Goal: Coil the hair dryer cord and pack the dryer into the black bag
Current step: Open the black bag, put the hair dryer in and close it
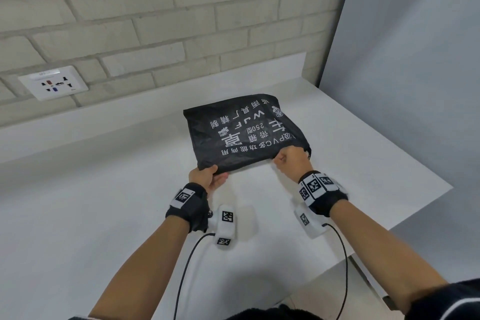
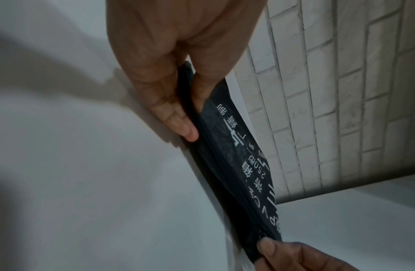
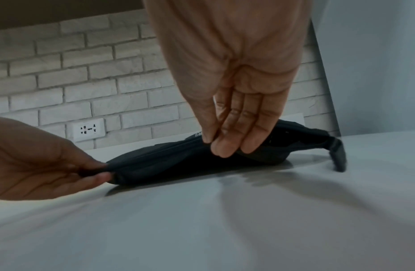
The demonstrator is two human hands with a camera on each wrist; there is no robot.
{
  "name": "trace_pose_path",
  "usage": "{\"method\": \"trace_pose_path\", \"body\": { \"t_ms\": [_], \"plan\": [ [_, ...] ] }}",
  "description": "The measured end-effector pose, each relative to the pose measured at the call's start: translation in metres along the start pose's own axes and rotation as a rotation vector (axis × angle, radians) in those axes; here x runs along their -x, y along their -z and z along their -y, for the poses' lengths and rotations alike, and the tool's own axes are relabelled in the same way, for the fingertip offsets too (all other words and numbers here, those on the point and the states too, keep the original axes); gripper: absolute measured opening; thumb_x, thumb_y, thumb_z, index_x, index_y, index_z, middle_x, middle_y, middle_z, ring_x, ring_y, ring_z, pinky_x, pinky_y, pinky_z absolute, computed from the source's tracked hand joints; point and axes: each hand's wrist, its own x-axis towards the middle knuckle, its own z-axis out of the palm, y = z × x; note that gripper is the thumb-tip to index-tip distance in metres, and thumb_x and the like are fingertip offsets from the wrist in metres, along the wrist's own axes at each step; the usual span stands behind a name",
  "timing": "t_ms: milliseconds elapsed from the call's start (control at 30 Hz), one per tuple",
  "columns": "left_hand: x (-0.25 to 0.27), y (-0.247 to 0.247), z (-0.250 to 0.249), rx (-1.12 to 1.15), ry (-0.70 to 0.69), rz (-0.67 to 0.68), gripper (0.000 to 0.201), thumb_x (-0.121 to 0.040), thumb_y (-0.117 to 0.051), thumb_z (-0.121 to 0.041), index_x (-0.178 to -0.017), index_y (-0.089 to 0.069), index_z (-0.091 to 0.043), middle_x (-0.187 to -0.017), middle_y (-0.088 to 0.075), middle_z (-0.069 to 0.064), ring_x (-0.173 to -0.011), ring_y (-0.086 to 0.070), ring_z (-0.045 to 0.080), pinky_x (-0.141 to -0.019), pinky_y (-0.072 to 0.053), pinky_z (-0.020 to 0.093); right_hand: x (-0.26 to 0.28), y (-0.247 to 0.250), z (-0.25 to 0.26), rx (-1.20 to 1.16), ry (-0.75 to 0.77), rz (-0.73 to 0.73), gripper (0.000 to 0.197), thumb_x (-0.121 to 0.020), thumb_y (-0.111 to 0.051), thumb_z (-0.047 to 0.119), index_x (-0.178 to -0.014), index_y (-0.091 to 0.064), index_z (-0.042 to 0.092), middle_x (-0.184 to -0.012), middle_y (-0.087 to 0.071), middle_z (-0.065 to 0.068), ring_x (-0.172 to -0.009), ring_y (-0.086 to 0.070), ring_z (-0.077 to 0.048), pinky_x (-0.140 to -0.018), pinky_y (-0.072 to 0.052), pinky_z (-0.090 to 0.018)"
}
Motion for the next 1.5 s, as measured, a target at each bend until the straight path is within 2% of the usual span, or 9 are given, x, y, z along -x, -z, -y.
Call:
{"method": "trace_pose_path", "body": {
  "t_ms": [200,333,533,633,733,1033,1167,1333,1500],
  "plan": [
    [-0.009,0.017,-0.003,-0.114,-0.043,-0.036,0.02,-0.09,-0.05,0.002,-0.109,-0.045,0.001,-0.047,-0.065,0.012,-0.034,-0.062,0.014,-0.039,-0.053,0.021,-0.006,0.015,-0.015,0.074,-0.071,-0.042,0.02,-0.085,-0.055,0.01,-0.079,-0.066,-0.006,-0.082,-0.068,-0.019,-0.079,-0.062,-0.034,-0.075,-0.05,-0.032],
    [-0.017,0.029,-0.004,-0.148,-0.078,-0.089,0.015,-0.088,-0.052,0.005,-0.102,-0.047,0.001,-0.071,-0.058,0.018,-0.032,-0.06,0.015,-0.035,-0.05,0.02,-0.01,0.042,-0.041,0.132,-0.235,-0.11,0.017,-0.085,-0.057,0.013,-0.078,-0.064,0.0,-0.088,-0.067,-0.021,-0.086,-0.061,-0.037,-0.07,-0.044,-0.031],
    [-0.031,0.029,0.0,-0.371,-0.122,-0.159,0.008,-0.084,-0.06,-0.001,-0.081,-0.052,0.0,-0.076,-0.061,0.015,-0.035,-0.061,0.015,-0.048,-0.056,0.024,-0.018,0.056,-0.054,0.164,-0.295,-0.1,0.021,-0.084,-0.06,0.015,-0.089,-0.066,-0.004,-0.1,-0.068,-0.022,-0.094,-0.062,-0.037,-0.073,-0.045,-0.031],
    [-0.034,0.026,-0.001,-0.515,-0.157,-0.223,0.024,-0.079,-0.064,-0.006,-0.098,-0.055,0.007,-0.095,-0.066,0.025,-0.072,-0.07,0.034,-0.074,-0.059,0.043,-0.018,0.059,-0.055,0.163,-0.291,-0.096,0.015,-0.082,-0.06,0.014,-0.084,-0.066,0.0,-0.095,-0.066,-0.02,-0.096,-0.061,-0.038,-0.073,-0.042,-0.029],
    [-0.019,0.022,-0.003,-0.665,-0.287,-0.334,0.052,-0.079,-0.064,-0.007,-0.126,-0.043,0.002,-0.12,-0.058,0.023,-0.11,-0.056,0.04,-0.096,-0.047,0.042,-0.016,0.063,-0.059,0.208,-0.278,-0.054,0.019,-0.082,-0.06,0.018,-0.088,-0.066,0.001,-0.099,-0.067,-0.019,-0.097,-0.061,-0.036,-0.076,-0.044,-0.03],
    [-0.013,0.011,-0.006,-1.033,-0.437,-0.226,0.052,-0.087,-0.048,0.0,-0.138,-0.039,-0.005,-0.132,-0.05,0.023,-0.122,-0.047,0.039,-0.103,-0.037,0.039,-0.02,0.062,-0.044,0.503,-0.191,0.019,0.044,-0.08,-0.058,0.047,-0.093,-0.06,0.005,-0.103,-0.064,-0.014,-0.091,-0.06,-0.031,-0.07,-0.042,-0.029],
    [-0.016,-0.001,-0.011,-1.131,-0.433,-0.126,0.057,-0.086,-0.045,0.001,-0.141,-0.033,-0.007,-0.137,-0.046,0.022,-0.126,-0.043,0.037,-0.106,-0.034,0.036,-0.031,0.055,-0.029,0.331,0.024,-0.152,0.042,-0.082,-0.06,0.041,-0.105,-0.055,0.005,-0.113,-0.053,-0.016,-0.104,-0.053,-0.032,-0.083,-0.044,-0.039],
    [-0.016,-0.023,-0.011,-1.306,-0.408,0.036,0.063,-0.088,-0.043,-0.002,-0.146,-0.02,-0.013,-0.14,-0.044,0.019,-0.127,-0.042,0.035,-0.106,-0.035,0.034,-0.055,0.046,-0.023,0.376,0.172,-0.026,0.061,-0.087,-0.055,0.039,-0.14,-0.031,0.021,-0.151,-0.019,-0.02,-0.137,-0.024,-0.038,-0.107,-0.034,-0.051],
    [0.011,-0.03,-0.005,-1.221,-0.636,-0.014,0.049,-0.088,-0.054,-0.016,-0.136,-0.042,-0.01,-0.141,-0.042,0.015,-0.128,-0.041,0.031,-0.107,-0.035,0.038,-0.08,0.044,-0.025,0.512,0.143,0.081,0.065,-0.092,-0.044,0.043,-0.147,-0.013,0.031,-0.157,0.015,-0.013,-0.143,0.003,-0.039,-0.112,-0.022,-0.059]
  ]
}}
